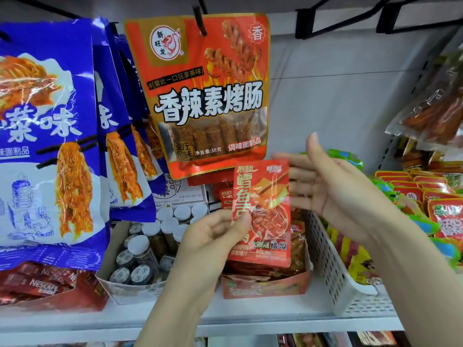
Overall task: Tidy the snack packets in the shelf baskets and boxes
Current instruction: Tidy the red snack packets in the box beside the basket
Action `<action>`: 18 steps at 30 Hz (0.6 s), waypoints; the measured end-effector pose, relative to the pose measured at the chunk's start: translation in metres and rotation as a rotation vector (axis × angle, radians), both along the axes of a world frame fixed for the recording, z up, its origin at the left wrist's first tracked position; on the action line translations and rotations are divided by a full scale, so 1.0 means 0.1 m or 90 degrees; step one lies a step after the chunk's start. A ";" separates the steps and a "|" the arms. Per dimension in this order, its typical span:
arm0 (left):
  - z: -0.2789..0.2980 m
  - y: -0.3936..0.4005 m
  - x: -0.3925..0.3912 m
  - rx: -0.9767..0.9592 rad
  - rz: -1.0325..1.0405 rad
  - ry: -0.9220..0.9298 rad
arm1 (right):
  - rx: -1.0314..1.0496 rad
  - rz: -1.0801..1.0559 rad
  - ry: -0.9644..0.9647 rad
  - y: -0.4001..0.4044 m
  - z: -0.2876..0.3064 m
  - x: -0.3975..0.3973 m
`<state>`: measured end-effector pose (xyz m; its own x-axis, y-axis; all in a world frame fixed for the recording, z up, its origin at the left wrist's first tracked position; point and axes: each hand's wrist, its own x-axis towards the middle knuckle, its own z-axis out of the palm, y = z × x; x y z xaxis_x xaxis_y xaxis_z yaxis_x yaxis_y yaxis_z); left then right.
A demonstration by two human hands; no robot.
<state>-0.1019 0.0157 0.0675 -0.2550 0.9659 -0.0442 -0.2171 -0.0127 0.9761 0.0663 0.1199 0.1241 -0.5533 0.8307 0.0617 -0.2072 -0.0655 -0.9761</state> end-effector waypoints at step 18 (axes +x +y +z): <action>-0.38 0.15 -0.22 -0.070 -0.015 0.744 | 0.582 -0.450 -0.335 0.10 -0.28 -0.06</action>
<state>-0.1238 0.0303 0.0296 -0.1773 0.9766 0.1216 0.8127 0.0756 0.5777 0.0603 0.1298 0.0957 -0.1396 0.7249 0.6745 0.5038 0.6384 -0.5819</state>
